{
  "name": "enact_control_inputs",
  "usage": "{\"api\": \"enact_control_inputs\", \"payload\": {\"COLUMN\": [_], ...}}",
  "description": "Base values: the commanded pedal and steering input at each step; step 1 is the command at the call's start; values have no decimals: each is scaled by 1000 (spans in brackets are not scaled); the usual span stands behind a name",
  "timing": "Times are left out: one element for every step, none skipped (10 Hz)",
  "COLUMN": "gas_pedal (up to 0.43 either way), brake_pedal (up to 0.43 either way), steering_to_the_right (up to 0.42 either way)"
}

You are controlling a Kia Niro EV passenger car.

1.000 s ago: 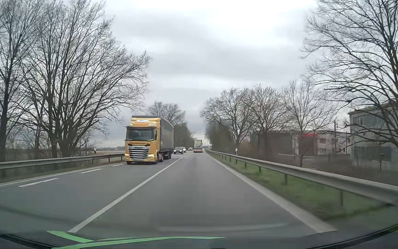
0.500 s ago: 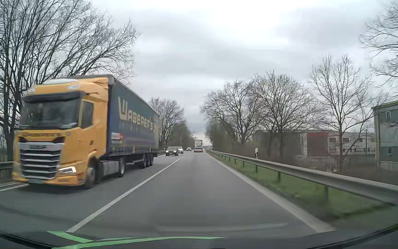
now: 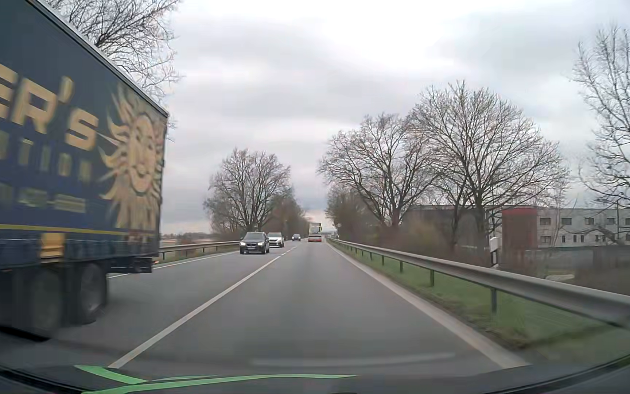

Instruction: Follow the waypoints while adhering to traffic rules and regulations

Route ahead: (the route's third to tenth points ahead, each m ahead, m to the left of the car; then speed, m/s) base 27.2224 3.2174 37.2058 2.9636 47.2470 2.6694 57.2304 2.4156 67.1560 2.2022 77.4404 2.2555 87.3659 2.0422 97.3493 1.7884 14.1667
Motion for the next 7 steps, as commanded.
{"api": "enact_control_inputs", "payload": {"gas_pedal": [0,0,0,0,0,0,0], "brake_pedal": [0,0,0,0,0,0,0], "steering_to_the_right": [0,0,0,0,0,0,0]}}
